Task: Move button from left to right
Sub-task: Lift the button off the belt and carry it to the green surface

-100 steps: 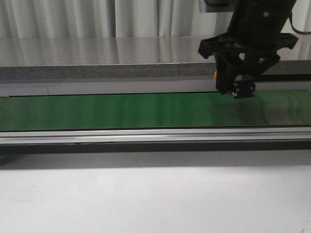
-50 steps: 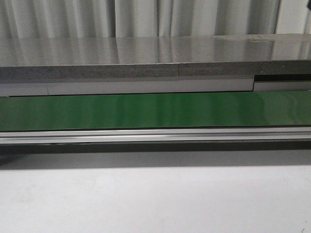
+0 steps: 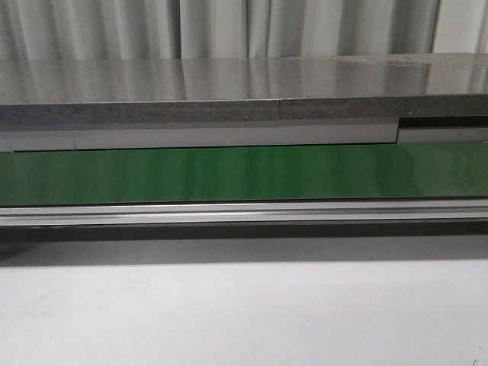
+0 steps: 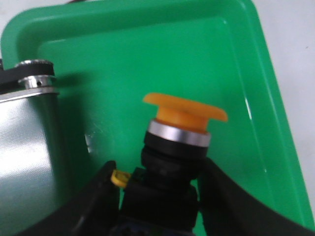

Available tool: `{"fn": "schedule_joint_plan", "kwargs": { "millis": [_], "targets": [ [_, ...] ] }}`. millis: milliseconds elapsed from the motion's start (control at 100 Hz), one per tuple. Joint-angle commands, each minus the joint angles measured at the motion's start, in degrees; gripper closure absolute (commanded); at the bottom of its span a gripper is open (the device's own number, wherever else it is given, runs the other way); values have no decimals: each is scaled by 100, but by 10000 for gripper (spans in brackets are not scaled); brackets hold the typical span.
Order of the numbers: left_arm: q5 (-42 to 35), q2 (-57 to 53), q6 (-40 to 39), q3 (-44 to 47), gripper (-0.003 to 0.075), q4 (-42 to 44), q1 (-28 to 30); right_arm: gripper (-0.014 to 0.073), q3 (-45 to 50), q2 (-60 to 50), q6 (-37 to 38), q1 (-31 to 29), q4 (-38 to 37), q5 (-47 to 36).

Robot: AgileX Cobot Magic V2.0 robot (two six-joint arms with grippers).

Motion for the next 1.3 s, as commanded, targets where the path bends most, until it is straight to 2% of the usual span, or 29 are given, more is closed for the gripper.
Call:
{"fn": "schedule_joint_plan", "kwargs": {
  "millis": [0, 330, 820, 900, 1080, 1200, 1290],
  "targets": [
    [-482, 57, -10, -170, 739, -75, -49, 403, -169, 32, -83, -41, -65, -266],
    [-482, 57, -10, -170, 739, -75, -49, 397, -169, 713, -374, -28, -4, -205],
    [-482, 57, -10, -170, 739, -75, -49, 390, -169, 832, -447, -28, 500, -317],
    [-482, 57, -10, -170, 739, -75, -49, 342, -169, 832, -447, -28, 500, -329],
    [-482, 57, -10, -170, 739, -75, -49, 165, -169, 832, -447, -28, 500, -378],
    [-482, 57, -10, -170, 739, -75, -49, 112, -169, 832, -447, -28, 500, -383],
    [-482, 57, -10, -170, 739, -75, -49, 110, -169, 832, -447, -28, 500, -383]
  ]
}}
